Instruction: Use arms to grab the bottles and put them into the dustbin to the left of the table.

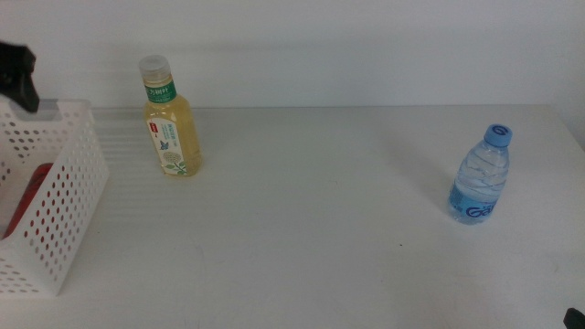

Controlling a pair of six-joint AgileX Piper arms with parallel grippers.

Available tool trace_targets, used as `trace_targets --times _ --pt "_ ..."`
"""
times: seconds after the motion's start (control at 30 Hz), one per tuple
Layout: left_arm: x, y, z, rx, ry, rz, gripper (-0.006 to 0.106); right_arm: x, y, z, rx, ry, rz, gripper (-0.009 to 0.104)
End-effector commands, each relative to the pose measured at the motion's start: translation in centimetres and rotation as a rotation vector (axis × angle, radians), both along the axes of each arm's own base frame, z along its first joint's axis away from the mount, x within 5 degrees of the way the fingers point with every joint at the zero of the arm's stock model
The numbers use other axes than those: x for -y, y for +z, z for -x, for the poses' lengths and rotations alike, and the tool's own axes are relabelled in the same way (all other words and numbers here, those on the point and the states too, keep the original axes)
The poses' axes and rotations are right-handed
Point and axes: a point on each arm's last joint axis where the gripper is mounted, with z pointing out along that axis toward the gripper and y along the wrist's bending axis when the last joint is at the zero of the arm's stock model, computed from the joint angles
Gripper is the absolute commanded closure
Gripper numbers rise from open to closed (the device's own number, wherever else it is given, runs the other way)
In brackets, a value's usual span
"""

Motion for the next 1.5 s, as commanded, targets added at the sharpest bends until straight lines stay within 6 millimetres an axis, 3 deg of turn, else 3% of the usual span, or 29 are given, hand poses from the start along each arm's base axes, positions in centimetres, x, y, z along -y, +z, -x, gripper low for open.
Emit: trace_targets --times 0.0,0.17,0.37,0.67,0.87,1.03,1.3,1.47 --pt "2.0 4.0 2.9 0.091 -0.012 -0.014 0.024 0.1 1.1 0.1 0.106 -0.008 -0.001 0.025" --pt "4.9 6.2 5.7 0.217 -0.060 -0.033 0.028 0.1 1.1 0.1 0.106 -0.008 -0.001 0.025" --pt "7.3 5.0 8.3 0.350 -0.156 -0.018 0.028 0.1 1.1 0.1 0.106 -0.008 -0.001 0.025" --pt "8.9 -1.1 11.2 0.517 -0.191 0.062 0.028 0.1 1.1 0.1 0.106 -0.008 -0.001 0.025" --pt "9.0 -6.3 12.7 0.682 -0.166 0.145 0.028 0.1 1.1 0.1 0.106 -0.008 -0.001 0.025" --pt "8.8 -9.6 13.6 0.808 -0.161 0.169 0.028 0.1 1.1 0.1 0.106 -0.008 -0.001 0.025" --pt "8.7 -11.8 14.3 0.892 -0.197 0.145 0.026 0.1 1.1 0.1 0.106 -0.008 -0.001 0.025" --pt "8.9 -12.9 13.6 0.850 -0.227 0.119 0.010 0.1 1.1 0.1 0.106 -0.008 -0.001 0.025"
